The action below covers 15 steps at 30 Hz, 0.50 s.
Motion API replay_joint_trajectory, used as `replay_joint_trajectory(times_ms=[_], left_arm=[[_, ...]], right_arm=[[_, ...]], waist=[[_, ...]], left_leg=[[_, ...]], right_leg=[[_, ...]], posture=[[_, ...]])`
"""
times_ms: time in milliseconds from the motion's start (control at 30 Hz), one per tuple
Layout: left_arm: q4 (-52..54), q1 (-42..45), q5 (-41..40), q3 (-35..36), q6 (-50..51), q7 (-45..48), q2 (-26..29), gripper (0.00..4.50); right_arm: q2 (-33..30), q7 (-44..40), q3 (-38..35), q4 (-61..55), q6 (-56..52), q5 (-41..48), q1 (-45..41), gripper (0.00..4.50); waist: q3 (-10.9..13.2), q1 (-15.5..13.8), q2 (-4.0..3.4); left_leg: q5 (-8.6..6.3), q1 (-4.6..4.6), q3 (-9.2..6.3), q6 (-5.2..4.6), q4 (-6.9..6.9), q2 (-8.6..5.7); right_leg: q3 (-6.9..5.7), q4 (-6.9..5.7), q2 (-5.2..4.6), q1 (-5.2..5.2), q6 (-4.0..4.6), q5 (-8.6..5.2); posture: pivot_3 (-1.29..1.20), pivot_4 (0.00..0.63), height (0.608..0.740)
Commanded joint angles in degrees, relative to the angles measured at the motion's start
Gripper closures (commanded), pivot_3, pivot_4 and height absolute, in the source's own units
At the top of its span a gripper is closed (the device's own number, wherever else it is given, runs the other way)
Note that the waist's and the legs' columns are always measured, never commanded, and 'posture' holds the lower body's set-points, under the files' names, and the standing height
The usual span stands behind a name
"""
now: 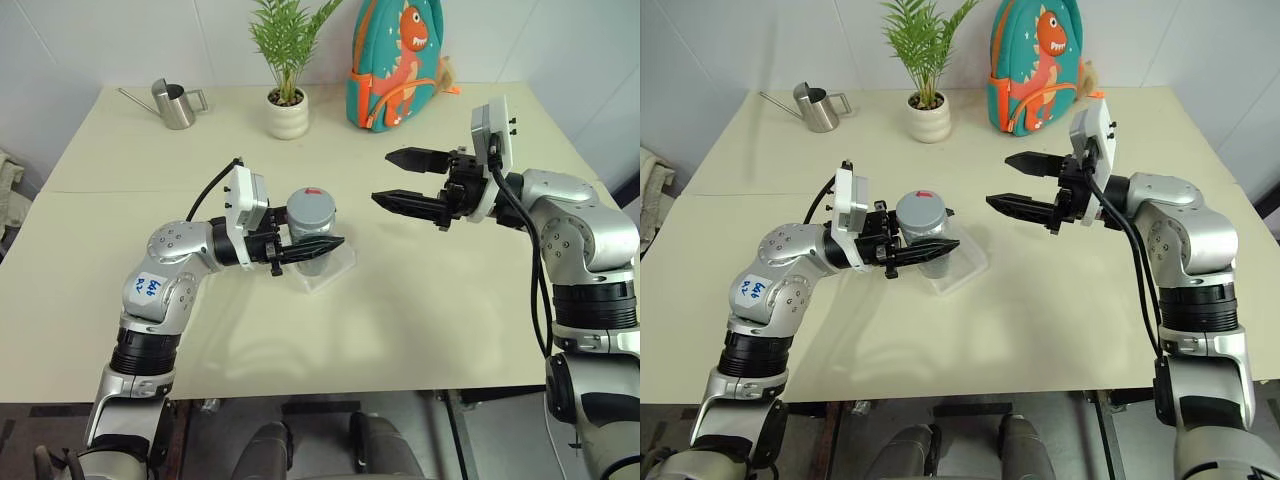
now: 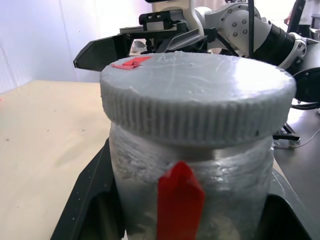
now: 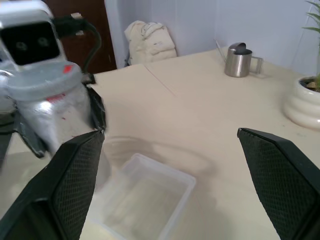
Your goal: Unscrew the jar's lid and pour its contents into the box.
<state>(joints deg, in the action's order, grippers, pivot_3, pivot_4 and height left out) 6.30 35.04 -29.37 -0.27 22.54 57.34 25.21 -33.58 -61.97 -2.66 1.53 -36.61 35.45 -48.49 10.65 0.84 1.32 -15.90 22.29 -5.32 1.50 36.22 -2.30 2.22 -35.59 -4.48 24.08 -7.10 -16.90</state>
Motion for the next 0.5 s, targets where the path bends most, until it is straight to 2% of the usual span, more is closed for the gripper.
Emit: replay_joint_trajectory(times_ms=[33,133,267,500], left_arm=[[1.34,-0.1,-0.57,0.31,-0.71,-0.2,0.07,2.42],[1.24,-0.04,-0.38,-0.04,-0.7,-0.48,-0.19,2.42],[1.03,-0.22,-0.16,-0.43,-0.69,-0.58,-0.38,2.42],[0.25,0.96,-0.53,-0.83,0.01,-0.62,-0.99,2.42]], right_arm=[[3.1,1.2,1.13,-7.23,-2.27,3.75,-1.63,0.02],[6.29,3.74,3.44,-11.17,-4.29,4.23,-1.58,0.02],[7.55,5.11,6.77,-12.27,-4.85,2.22,-2.45,0.02],[11.11,6.93,7.86,-9.46,-1.82,0.16,-3.95,0.02]], waist=[[0.0,0.12,0.0],[0.0,0.09,0.0],[0.0,-0.31,0.0],[0.0,-0.74,0.0]], left_leg=[[0.0,0.0,-0.01,0.01,0.0,0.0],[0.0,0.01,-0.03,0.01,0.06,-0.05],[0.0,0.03,-0.04,0.0,0.12,-0.14],[0.0,0.04,-0.06,0.0,0.12,-0.13]], right_leg=[[0.0,-0.03,0.0,0.01,0.0,0.0],[-0.01,-0.05,-0.01,0.02,0.0,0.0],[-0.01,-0.05,-0.02,0.01,-0.02,0.01],[-0.05,-0.04,-0.01,0.02,-0.02,0.01]], posture=[[0.0,0.15,0.74],[0.0,0.15,0.74],[0.0,0.15,0.74],[0.0,0.15,0.74]])
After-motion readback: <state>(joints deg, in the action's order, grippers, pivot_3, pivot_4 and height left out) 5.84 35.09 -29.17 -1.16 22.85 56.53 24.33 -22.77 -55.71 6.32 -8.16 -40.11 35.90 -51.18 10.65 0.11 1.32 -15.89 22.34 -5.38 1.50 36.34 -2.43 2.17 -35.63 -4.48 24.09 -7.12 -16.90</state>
